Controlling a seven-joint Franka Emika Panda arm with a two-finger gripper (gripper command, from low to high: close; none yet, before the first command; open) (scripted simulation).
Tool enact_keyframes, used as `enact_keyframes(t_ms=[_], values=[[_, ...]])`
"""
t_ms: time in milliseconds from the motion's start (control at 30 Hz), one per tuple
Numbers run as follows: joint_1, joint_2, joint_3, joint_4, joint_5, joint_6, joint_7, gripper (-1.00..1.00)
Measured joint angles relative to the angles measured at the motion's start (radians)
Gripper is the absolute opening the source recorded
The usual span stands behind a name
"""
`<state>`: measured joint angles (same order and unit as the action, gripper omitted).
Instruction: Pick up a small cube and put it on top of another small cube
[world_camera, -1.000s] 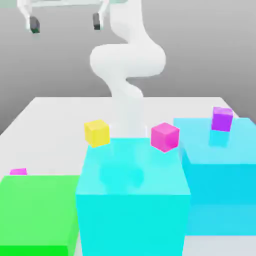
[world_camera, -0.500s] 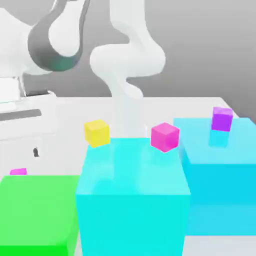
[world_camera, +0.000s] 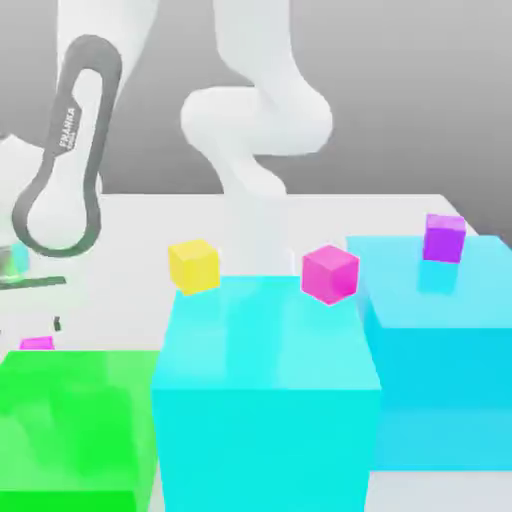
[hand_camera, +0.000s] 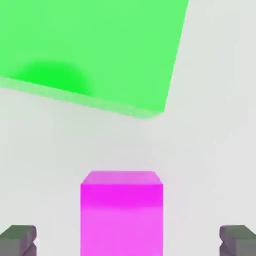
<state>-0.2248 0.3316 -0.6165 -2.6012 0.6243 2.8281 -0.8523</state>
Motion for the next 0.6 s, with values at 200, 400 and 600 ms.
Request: enact_keyframes(t_ms=[200, 400, 600], values=[[-0.118, 0.093, 0.148, 0.036, 0.152, 0.05, -0.118, -1.0], [-0.104, 0.084, 0.131, 0.033, 0.142, 0.042, -0.109, -1.0], [0.055, -0.047, -0.072, -0.019, -0.079, -0.027, 0.059, -1.0]])
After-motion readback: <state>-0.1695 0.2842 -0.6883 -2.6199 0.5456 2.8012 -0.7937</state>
